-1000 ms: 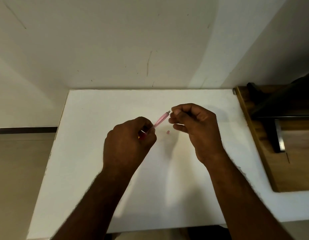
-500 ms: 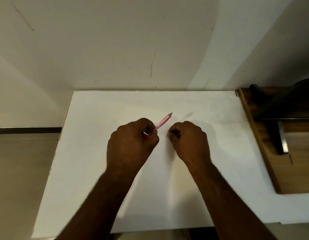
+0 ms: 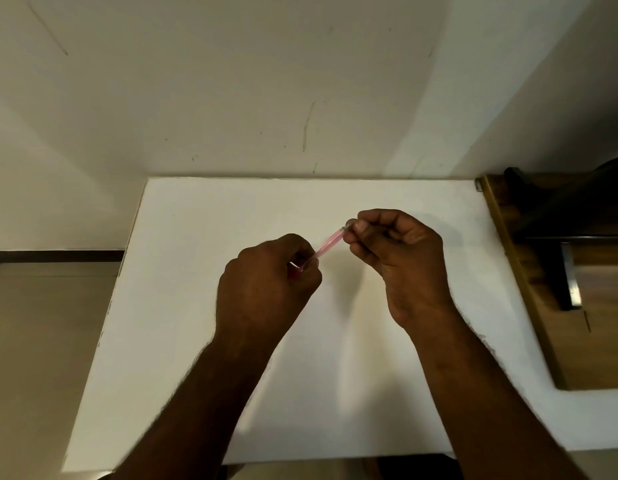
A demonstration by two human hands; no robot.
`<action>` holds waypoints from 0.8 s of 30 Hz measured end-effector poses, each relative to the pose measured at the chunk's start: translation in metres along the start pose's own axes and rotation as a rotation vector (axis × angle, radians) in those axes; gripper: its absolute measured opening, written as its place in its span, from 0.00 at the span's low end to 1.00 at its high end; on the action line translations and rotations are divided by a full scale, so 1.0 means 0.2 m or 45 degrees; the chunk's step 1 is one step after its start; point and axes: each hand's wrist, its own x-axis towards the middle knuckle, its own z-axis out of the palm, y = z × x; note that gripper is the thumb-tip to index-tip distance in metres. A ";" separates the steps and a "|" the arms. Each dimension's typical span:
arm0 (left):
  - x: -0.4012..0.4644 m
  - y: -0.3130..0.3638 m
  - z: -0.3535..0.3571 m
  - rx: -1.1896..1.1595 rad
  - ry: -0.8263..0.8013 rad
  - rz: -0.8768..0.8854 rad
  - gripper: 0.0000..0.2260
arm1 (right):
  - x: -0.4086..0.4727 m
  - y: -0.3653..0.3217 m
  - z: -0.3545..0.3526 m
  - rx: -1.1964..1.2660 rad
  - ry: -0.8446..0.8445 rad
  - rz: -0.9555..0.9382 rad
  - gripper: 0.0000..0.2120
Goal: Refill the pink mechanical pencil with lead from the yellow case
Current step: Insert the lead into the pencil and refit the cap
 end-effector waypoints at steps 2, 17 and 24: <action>0.00 0.00 0.00 0.004 0.006 0.002 0.04 | 0.00 0.00 0.00 0.005 0.005 -0.001 0.06; 0.00 -0.02 0.01 0.045 0.005 0.042 0.04 | 0.00 0.02 -0.01 -0.245 -0.091 -0.188 0.08; -0.01 -0.02 0.01 0.049 -0.009 0.042 0.05 | 0.01 0.01 -0.01 -0.315 -0.138 -0.178 0.08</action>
